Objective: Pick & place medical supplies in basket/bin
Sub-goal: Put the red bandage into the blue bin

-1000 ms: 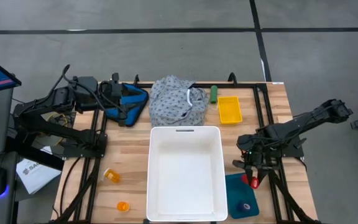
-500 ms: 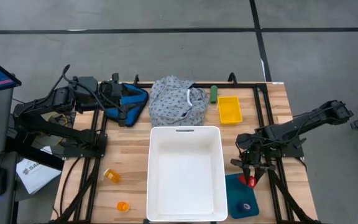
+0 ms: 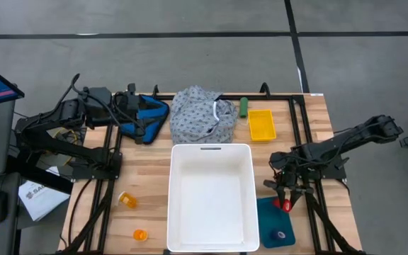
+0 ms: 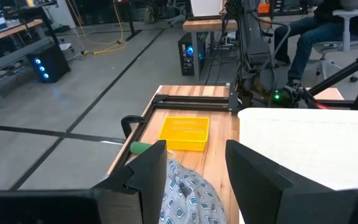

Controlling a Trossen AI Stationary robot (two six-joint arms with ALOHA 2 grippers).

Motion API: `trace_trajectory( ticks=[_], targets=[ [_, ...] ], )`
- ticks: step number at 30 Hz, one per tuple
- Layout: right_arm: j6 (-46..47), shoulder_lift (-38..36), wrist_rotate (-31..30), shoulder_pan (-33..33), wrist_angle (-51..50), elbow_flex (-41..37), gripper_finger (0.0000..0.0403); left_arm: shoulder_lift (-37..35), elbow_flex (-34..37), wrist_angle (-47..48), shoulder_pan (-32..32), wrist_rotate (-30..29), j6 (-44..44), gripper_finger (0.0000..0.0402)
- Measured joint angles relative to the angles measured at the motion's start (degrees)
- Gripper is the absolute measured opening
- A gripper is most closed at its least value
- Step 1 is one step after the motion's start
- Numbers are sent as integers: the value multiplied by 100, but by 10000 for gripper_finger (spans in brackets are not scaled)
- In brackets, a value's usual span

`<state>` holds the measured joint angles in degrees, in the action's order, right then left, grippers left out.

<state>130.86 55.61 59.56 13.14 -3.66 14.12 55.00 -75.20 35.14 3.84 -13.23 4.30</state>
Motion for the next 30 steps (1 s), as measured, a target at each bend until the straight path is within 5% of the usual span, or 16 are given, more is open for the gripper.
trace_trajectory(
  ticks=[18, 30],
  targets=[
    [-139, 0, -178, -128, 117, -121, 142, 24, 142, -166, -2, 2, -168, 155],
    [-186, 0, -262, -131, 137, -121, 198, 24, 142, -177, -2, 2, -173, 155]
  ],
)
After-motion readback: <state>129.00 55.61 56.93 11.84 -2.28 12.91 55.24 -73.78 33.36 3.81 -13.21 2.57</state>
